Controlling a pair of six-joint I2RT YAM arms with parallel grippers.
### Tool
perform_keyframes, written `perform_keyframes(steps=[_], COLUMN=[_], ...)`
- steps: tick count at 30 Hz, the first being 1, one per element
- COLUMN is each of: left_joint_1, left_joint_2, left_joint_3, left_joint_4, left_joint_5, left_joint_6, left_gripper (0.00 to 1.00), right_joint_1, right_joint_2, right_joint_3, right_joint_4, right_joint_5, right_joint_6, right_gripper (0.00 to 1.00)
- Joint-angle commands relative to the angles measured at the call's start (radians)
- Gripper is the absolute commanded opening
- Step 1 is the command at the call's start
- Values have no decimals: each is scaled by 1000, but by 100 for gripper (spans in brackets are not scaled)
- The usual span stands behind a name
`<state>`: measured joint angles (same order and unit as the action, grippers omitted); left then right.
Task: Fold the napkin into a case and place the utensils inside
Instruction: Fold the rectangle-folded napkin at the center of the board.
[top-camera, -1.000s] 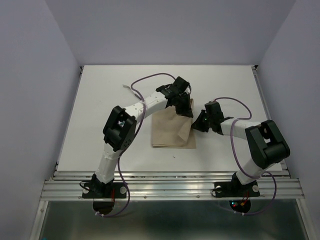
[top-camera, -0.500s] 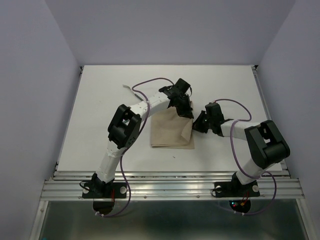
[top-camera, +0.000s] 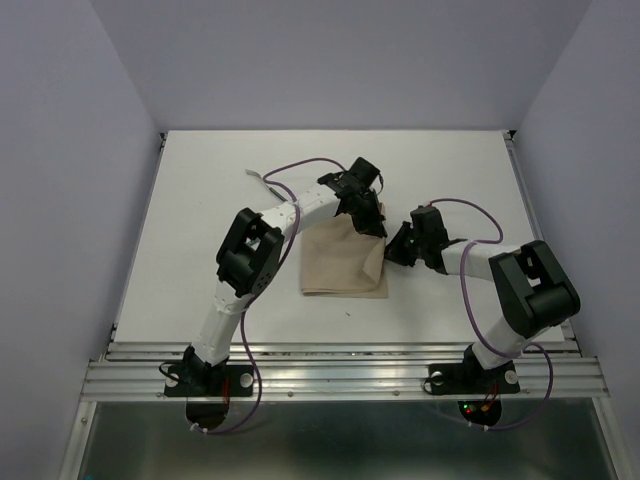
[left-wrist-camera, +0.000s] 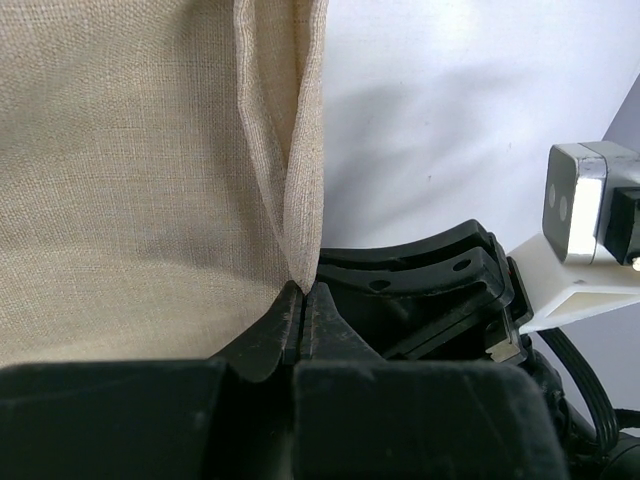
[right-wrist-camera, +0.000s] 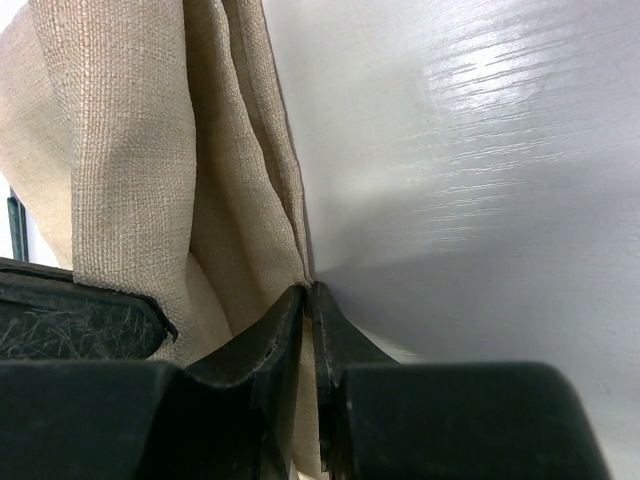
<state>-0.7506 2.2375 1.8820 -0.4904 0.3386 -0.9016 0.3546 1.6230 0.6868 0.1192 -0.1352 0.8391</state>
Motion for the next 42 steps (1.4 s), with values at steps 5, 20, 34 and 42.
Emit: perform_keyframes(steps=[5, 20, 34, 42], left_joint_1=[2, 7, 160, 201], left_joint_2=[-45, -294, -616, -702], left_joint_3=[-11, -87, -600, -897], left_joint_4=[12, -31, -5, 133], left_joint_5=[5, -70, -153, -84], left_joint_6=[-7, 178, 268, 259], left_gripper=[34, 63, 60, 64], right_joint_1=[3, 3, -40, -49], right_joint_2=[31, -31, -285, -285], right_joint_3=[-46, -40, -69, -69], right_joint_4=[-131, -211, -435, -374], right_joint_5=[45, 131, 318, 54], right_joint_6=[-23, -55, -146, -127], right_gripper=[15, 22, 31, 51])
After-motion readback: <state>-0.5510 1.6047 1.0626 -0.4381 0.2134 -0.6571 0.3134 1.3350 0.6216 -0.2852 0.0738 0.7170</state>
